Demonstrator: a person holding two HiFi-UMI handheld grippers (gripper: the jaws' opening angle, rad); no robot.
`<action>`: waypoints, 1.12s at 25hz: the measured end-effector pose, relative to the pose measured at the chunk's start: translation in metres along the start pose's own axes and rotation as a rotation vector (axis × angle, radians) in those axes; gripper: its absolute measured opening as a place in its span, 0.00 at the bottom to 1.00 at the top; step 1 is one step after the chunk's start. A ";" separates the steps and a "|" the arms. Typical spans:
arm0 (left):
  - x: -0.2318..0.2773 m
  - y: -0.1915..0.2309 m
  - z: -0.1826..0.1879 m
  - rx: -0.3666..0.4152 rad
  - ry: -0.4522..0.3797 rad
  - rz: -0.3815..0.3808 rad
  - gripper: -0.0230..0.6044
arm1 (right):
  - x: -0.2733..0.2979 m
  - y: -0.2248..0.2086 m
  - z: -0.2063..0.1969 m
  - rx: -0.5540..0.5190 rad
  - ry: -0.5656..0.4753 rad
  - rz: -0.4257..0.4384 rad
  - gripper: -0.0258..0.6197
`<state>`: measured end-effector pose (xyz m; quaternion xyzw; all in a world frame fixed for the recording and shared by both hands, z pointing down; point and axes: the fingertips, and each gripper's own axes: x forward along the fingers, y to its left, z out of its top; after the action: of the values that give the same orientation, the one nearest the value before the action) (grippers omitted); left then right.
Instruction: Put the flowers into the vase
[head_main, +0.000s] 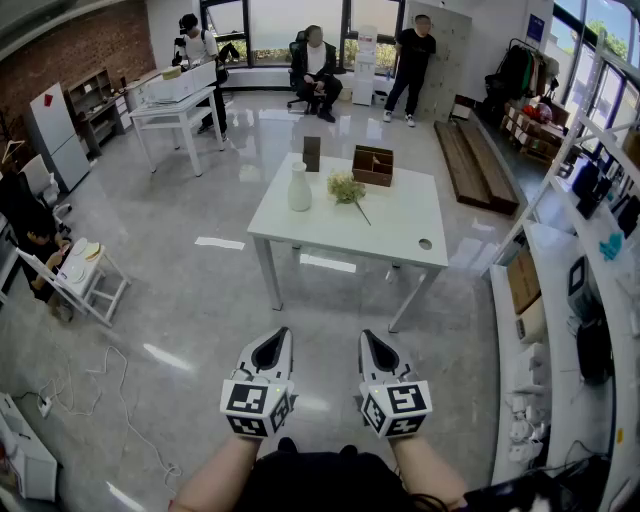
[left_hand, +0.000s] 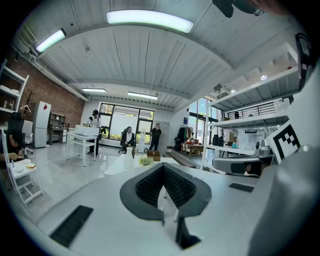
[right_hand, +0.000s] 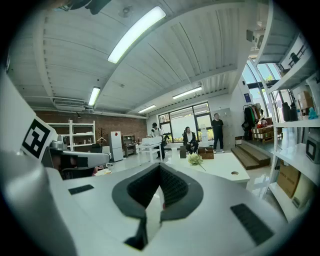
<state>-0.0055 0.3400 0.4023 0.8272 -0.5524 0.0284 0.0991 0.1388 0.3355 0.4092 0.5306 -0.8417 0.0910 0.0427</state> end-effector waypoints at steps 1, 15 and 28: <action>0.000 0.000 -0.001 0.001 0.001 -0.001 0.04 | 0.000 0.001 0.000 -0.001 0.000 0.001 0.04; 0.001 0.010 -0.010 -0.022 0.022 0.011 0.04 | 0.007 0.011 0.000 0.023 -0.016 0.036 0.04; 0.000 0.052 -0.027 -0.044 0.055 -0.008 0.04 | 0.035 0.032 -0.018 0.019 0.027 0.003 0.04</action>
<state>-0.0519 0.3255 0.4355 0.8258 -0.5468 0.0384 0.1327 0.0945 0.3215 0.4295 0.5284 -0.8409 0.1062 0.0487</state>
